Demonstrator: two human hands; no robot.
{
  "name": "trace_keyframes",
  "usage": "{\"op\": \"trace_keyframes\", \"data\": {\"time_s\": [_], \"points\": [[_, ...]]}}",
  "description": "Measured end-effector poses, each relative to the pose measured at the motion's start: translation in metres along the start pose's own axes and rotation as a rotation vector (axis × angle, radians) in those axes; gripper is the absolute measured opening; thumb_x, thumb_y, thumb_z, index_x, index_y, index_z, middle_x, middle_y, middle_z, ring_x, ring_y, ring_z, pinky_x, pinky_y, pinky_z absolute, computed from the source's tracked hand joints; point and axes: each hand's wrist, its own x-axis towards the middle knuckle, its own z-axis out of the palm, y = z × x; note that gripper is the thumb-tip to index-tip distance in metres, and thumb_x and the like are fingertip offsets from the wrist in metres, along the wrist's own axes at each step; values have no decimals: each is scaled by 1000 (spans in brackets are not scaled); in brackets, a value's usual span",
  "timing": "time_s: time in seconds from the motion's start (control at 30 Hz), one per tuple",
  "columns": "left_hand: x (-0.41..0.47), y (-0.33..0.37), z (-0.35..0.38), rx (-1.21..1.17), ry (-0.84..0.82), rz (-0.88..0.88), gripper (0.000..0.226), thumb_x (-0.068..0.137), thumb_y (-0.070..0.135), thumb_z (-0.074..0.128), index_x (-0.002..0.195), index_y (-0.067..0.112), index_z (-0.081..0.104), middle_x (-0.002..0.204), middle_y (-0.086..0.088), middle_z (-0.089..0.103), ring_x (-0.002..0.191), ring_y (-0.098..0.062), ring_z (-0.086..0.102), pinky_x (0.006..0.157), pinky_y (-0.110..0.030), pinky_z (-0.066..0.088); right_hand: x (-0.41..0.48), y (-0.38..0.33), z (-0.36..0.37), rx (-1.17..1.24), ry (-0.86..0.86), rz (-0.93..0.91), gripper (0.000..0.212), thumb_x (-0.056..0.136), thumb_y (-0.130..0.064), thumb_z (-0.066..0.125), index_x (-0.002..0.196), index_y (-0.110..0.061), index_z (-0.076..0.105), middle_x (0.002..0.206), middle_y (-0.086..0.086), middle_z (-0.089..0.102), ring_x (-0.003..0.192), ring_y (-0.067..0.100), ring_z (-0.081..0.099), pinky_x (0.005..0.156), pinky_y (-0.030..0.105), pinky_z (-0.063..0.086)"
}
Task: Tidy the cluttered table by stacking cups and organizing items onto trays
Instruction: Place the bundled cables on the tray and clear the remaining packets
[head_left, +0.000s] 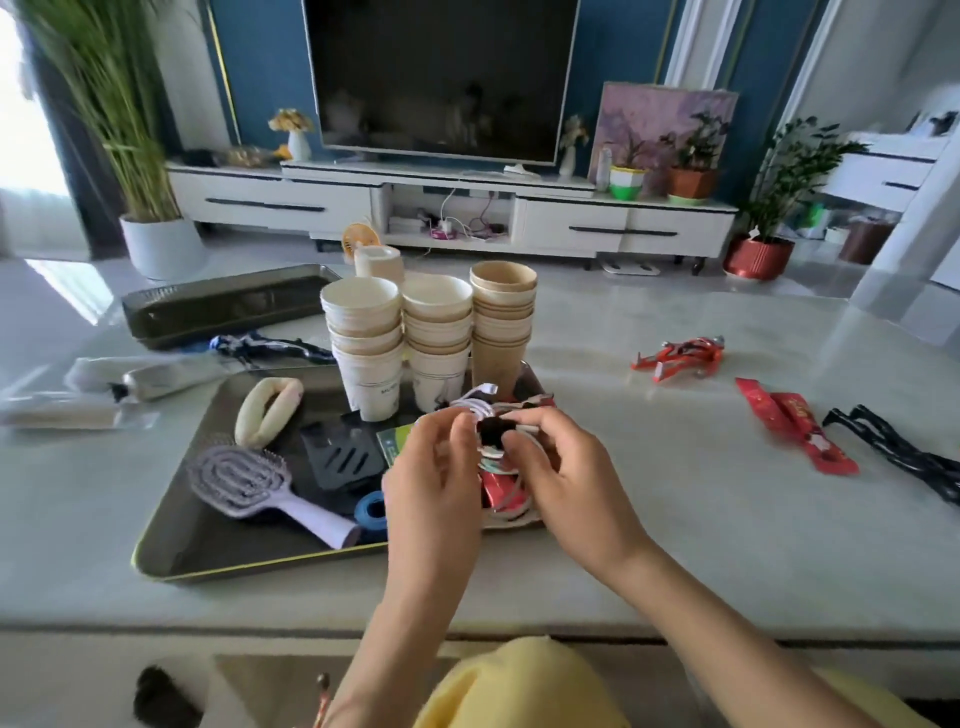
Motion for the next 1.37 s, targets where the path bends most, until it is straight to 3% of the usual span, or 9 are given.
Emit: {"op": "trace_keyframes", "data": {"time_s": [0.2,0.37,0.43,0.57,0.67,0.83,1.03,1.27,1.37], "points": [[20,-13,-61,361,100,12,32,95,22,46,126,20,53,119,5,56,113,-17,51,97,-39,42,42,-13,54,-121,-49,5,18,94,-23,51,107,-13,59,88,-4,64,80,7,58,63,7,40],[13,-37,-61,778,-170,113,41,98,21,35,139,22,40,149,6,33,143,-13,13,114,-30,12,59,9,85,-1001,-45,-196,30,96,-20,37,119,-11,55,123,8,51,112,25,43,95,38,32],[9,-44,-56,837,-251,96,40,99,21,31,138,22,40,151,7,29,144,-13,6,115,-32,8,58,20,88,-1143,-130,-164,37,97,-18,33,130,-12,46,131,10,46,121,28,37,102,41,26],[4,-49,-49,862,-265,112,40,98,18,31,137,20,41,150,6,31,144,-15,6,115,-34,5,57,24,81,-1121,-135,-280,42,97,-28,35,135,-11,42,132,11,47,123,28,37,103,39,24],[4,-42,-47,804,-212,140,40,97,17,34,137,20,42,149,4,33,144,-14,8,114,-34,6,55,14,67,-841,-91,-383,36,94,-22,47,126,-6,54,124,11,55,117,28,46,100,36,31],[7,-17,-29,687,-192,273,32,93,10,46,124,9,56,136,-5,51,137,-23,32,111,-33,23,44,25,3,-580,94,-255,23,86,-3,54,105,-6,65,105,8,63,103,22,50,88,16,29],[-3,7,47,438,-310,306,23,92,7,46,106,10,64,102,-4,65,95,-19,56,75,-22,37,22,89,-112,-555,268,54,25,82,9,52,102,2,65,102,17,65,100,33,57,88,26,37],[-32,16,176,310,-531,140,26,91,6,44,108,11,64,107,-6,67,100,-22,59,77,-19,37,-3,144,-216,-693,361,302,32,81,2,47,105,-7,65,109,12,62,103,25,53,83,24,36],[-34,15,211,332,-613,64,27,91,7,45,109,12,64,110,-7,67,103,-22,59,74,-16,35,-5,162,-237,-918,347,331,43,85,-14,44,127,-12,55,129,16,50,121,31,42,99,34,30]]}}
